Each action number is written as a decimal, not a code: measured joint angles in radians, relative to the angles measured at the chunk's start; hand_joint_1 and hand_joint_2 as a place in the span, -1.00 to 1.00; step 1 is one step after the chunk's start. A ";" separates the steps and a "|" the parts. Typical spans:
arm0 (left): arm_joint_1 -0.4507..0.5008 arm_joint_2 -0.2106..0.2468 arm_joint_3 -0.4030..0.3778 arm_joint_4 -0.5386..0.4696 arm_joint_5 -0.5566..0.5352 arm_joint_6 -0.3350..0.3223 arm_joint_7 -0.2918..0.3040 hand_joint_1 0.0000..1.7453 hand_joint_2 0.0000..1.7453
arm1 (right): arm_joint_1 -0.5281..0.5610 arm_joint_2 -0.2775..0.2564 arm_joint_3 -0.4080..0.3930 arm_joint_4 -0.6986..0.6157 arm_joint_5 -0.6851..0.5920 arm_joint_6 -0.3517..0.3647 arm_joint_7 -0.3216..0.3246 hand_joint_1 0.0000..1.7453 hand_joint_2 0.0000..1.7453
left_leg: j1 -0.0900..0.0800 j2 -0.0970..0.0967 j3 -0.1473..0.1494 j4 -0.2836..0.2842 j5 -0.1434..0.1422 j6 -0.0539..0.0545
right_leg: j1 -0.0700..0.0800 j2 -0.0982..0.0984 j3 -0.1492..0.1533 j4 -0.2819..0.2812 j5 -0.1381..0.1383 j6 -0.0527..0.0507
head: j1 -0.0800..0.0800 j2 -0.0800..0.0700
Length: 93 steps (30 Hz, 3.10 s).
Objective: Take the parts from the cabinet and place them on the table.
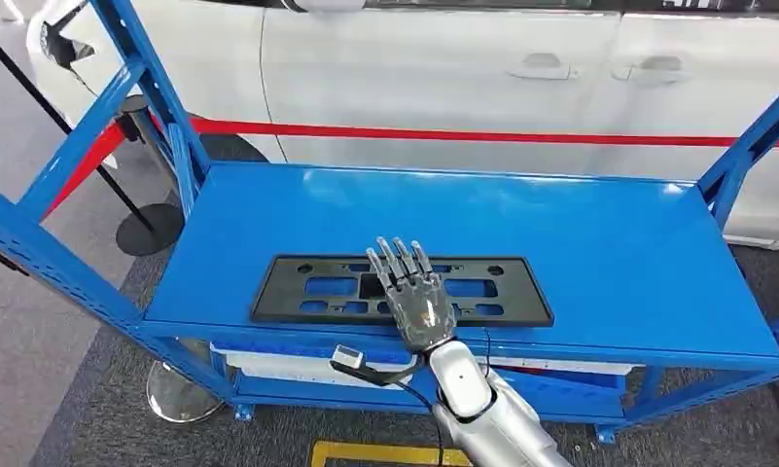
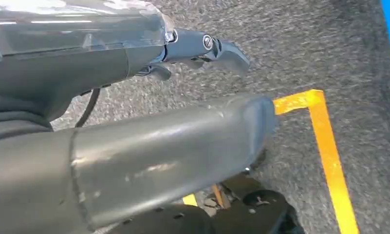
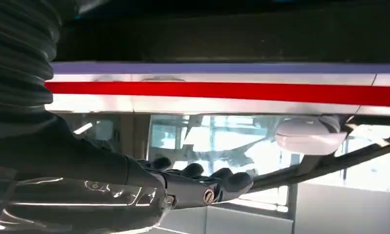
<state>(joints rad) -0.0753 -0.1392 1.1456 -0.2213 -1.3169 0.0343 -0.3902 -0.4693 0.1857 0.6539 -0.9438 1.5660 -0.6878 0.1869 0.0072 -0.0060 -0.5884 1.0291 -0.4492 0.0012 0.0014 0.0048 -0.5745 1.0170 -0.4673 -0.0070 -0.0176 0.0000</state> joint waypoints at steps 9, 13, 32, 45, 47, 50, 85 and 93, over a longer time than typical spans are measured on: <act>-0.001 -0.001 -0.008 0.000 -0.014 -0.001 0.001 -1.00 -1.00 | -0.075 0.028 -0.065 0.161 0.000 0.075 0.000 1.00 1.00 | 0.009 0.001 0.007 -0.015 0.009 0.027 | -0.014 -0.001 -0.143 0.264 -0.085 0.032 | 0.012 0.000; -0.003 -0.002 -0.009 0.000 -0.016 0.001 0.004 -1.00 -1.00 | -0.101 0.040 -0.093 0.219 -0.005 0.087 -0.003 1.00 1.00 | 0.002 -0.002 0.011 -0.008 -0.001 0.011 | -0.007 -0.003 -0.020 0.001 0.018 0.015 | 0.013 0.000; 0.001 0.001 -0.009 0.000 -0.012 0.007 0.013 -1.00 -1.00 | -0.107 0.040 -0.160 0.281 -0.018 0.071 -0.021 1.00 1.00 | 0.013 0.000 0.015 -0.011 0.002 0.006 | -0.006 0.003 -0.006 -0.004 0.015 0.020 | 0.004 0.000; 0.003 -0.006 0.026 0.000 0.046 0.029 0.003 -1.00 -1.00 | 0.103 0.029 -0.165 -0.301 -0.813 0.077 -0.439 1.00 1.00 | 0.007 0.006 0.017 -0.011 -0.002 0.001 | 0.001 -0.003 -0.008 -0.001 0.010 0.007 | 0.016 0.000; 0.005 -0.008 0.035 0.000 0.052 0.034 0.002 -1.00 -1.00 | 0.159 0.006 -0.147 -0.492 -0.939 0.077 -0.463 1.00 1.00 | 0.007 0.004 0.019 -0.016 0.000 -0.011 | -0.002 -0.006 -0.007 -0.007 0.012 -0.003 | 0.018 0.000; 0.009 -0.011 0.050 0.000 0.058 0.037 0.001 -1.00 -1.00 | 0.215 -0.037 -0.130 -0.739 -1.055 0.069 -0.513 1.00 1.00 | 0.012 0.004 -0.028 0.093 -0.079 -0.022 | -0.011 -0.012 -0.004 -0.015 0.016 -0.018 | 0.006 0.000; 0.008 -0.038 0.161 0.000 0.143 0.095 0.063 -1.00 -1.00 | 0.759 -0.117 -0.187 -1.103 -1.457 0.323 -0.805 1.00 1.00 | 0.012 0.001 -0.052 0.266 -0.178 -0.023 | -0.007 -0.013 -0.042 0.008 0.029 -0.021 | 0.005 0.000; 0.007 -0.044 0.178 0.000 0.144 0.094 0.064 -1.00 -1.00 | 0.879 -0.035 -0.322 -1.068 -1.460 0.447 -0.854 1.00 1.00 | -0.001 -0.001 0.101 -0.027 -0.065 0.019 | -0.003 -0.011 -0.056 0.011 0.068 0.022 | 0.009 0.000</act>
<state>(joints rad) -0.0684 -0.1834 1.3233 -0.2209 -1.1730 0.1286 -0.3265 0.4100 0.1506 0.3316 -2.0119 0.1057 -0.2411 -0.6672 0.0065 -0.0066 -0.4878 1.0018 -0.5140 0.0203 -0.0015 -0.0067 -0.6310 1.0284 -0.3989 0.0153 -0.0081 0.0000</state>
